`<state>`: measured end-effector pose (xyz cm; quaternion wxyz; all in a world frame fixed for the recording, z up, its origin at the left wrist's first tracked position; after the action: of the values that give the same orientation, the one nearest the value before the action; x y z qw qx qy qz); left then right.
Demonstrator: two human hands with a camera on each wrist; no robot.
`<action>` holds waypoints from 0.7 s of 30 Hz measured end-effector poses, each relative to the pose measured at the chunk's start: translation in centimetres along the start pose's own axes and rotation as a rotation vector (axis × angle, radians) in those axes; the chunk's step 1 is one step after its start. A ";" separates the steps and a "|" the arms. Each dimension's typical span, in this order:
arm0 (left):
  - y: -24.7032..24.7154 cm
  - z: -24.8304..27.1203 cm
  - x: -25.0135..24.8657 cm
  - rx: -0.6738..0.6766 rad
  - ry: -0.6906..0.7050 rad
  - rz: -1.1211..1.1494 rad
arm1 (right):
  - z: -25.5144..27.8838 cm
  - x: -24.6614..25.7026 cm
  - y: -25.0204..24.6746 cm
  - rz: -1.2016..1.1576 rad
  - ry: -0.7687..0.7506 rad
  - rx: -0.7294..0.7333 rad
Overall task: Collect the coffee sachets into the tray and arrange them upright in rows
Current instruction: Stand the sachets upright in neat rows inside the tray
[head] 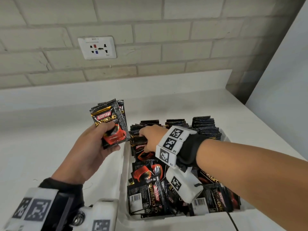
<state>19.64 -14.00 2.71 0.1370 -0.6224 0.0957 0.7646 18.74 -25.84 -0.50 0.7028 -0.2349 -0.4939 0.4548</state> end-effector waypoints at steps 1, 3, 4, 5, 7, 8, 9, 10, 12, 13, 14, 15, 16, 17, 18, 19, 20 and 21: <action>0.1 0.0 0.2 0.006 -0.006 -0.015 | 0.1 0.0 -0.3 -0.019 -0.007 -0.004; 0.4 0.0 0.8 0.022 -0.018 -0.054 | 0.5 0.0 -1.2 -0.053 -0.032 -0.037; 0.5 0.0 1.0 0.026 -0.022 -0.076 | 0.7 0.0 -1.7 -0.060 -0.043 -0.060; 0.6 0.0 1.3 0.030 -0.026 -0.094 | 1.0 -0.1 -2.2 -0.070 -0.049 -0.085; 1.1 -0.1 1.7 0.044 -0.035 -0.117 | 1.5 -0.1 -3.2 -0.114 -0.071 -0.137; 1.4 0.0 1.9 0.059 -0.041 -0.121 | 1.6 -0.1 -3.6 -0.145 -0.088 -0.169; 1.7 0.0 2.0 0.074 -0.044 -0.117 | 1.7 -0.2 -3.9 -0.169 -0.097 -0.193; 2.0 0.1 2.0 0.087 -0.045 -0.105 | 1.7 -0.3 -4.0 -0.180 -0.100 -0.204; 2.4 0.1 2.1 0.103 -0.047 -0.074 | 1.5 -0.5 -3.9 -0.186 -0.088 -0.205; 2.7 0.1 2.1 0.114 -0.051 -0.064 | 1.3 -0.6 -3.8 -0.186 -0.074 -0.205; 3.0 0.0 2.4 0.129 -0.060 -0.058 | 1.1 -0.7 -3.7 -0.192 -0.060 -0.209; 3.5 0.0 2.7 0.147 -0.074 -0.059 | 0.7 -0.9 -3.6 -0.193 -0.036 -0.209; 3.9 -0.1 3.1 0.162 -0.091 -0.071 | 0.5 -0.9 -3.7 -0.187 -0.027 -0.219; 4.3 -0.2 3.5 0.173 -0.109 -0.090 | 0.1 -1.1 -3.7 -0.173 -0.012 -0.228; 4.6 -0.4 3.9 0.179 -0.124 -0.108 | -0.2 -1.1 -3.8 -0.157 0.001 -0.231; 4.9 -0.5 4.3 0.181 -0.137 -0.123 | -0.5 -1.3 -3.8 -0.152 0.014 -0.227; 5.1 -0.8 4.6 0.180 -0.146 -0.140 | -0.7 -1.4 -3.8 -0.145 0.018 -0.220; 5.1 -1.0 4.9 0.175 -0.151 -0.162 | -0.9 -1.5 -3.7 -0.145 0.025 -0.206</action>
<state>17.99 -18.73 -2.42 0.2586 -0.5546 0.1009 0.7844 20.89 -28.86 1.31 0.7120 -0.2752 -0.5450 0.3467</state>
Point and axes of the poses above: each hand's wrist, its own z-axis away from the middle knuckle, its own y-axis out of the palm, x = y × z, the point moved 10 cm from there along -z, towards the middle knuckle, and after that the axes turned 14 degrees about -z, right-handed, at the moved point
